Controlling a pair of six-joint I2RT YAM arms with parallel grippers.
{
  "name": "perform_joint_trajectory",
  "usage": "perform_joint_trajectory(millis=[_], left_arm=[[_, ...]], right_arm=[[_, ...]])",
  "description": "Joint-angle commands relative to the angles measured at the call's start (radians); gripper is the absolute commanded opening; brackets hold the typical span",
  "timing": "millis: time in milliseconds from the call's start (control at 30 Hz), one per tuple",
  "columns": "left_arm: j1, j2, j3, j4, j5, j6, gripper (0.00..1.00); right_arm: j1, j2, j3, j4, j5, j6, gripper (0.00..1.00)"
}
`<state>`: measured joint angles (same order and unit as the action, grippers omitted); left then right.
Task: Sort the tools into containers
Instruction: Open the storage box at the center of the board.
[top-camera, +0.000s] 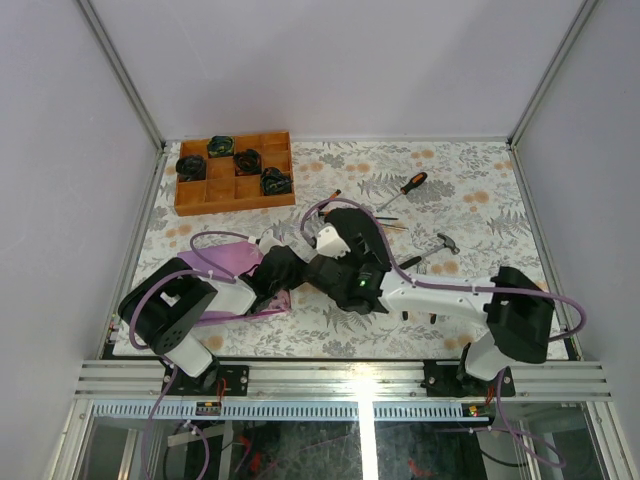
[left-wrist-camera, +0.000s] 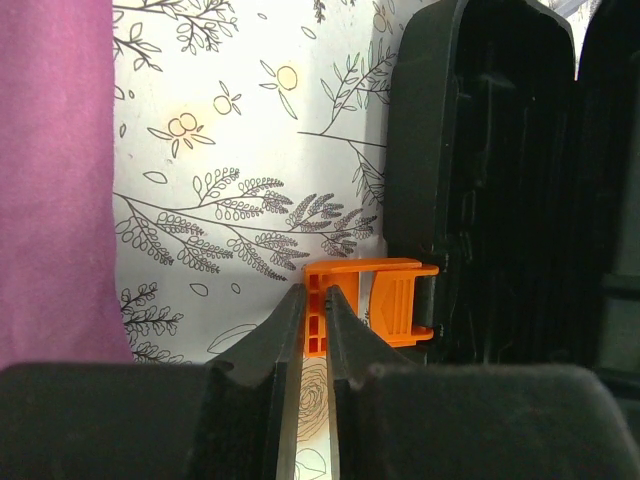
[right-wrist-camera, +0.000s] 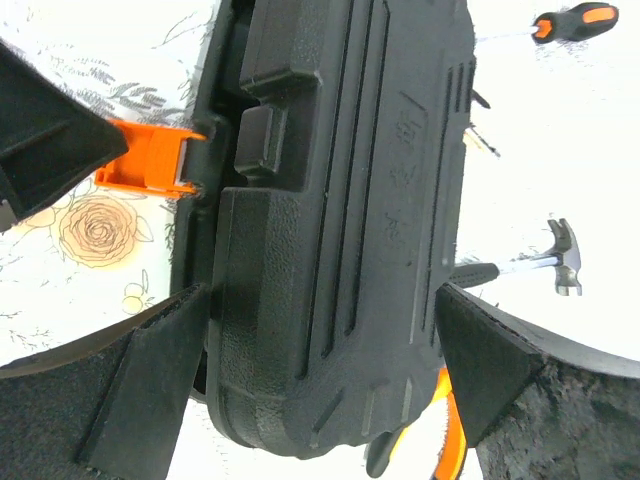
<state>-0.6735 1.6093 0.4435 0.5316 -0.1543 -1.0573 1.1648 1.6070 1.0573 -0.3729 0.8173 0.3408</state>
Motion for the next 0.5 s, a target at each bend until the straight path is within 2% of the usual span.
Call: perform_joint_trajectory(millis=[0,167,467], left_arm=[[-0.002,0.075,-0.055,-0.292,-0.012,0.059,0.00],[-0.001,0.075,-0.054,-0.293,-0.011,0.059,0.00],[-0.001,0.074,-0.055,-0.296,-0.011,0.060,0.00]], right_arm=[[-0.044,-0.105,0.007,-0.033,0.044,-0.015,0.99],[-0.127,-0.218,-0.057,0.006,-0.063,-0.018,0.99],[-0.366,-0.413,-0.215,0.113,-0.323,0.017,0.97]])
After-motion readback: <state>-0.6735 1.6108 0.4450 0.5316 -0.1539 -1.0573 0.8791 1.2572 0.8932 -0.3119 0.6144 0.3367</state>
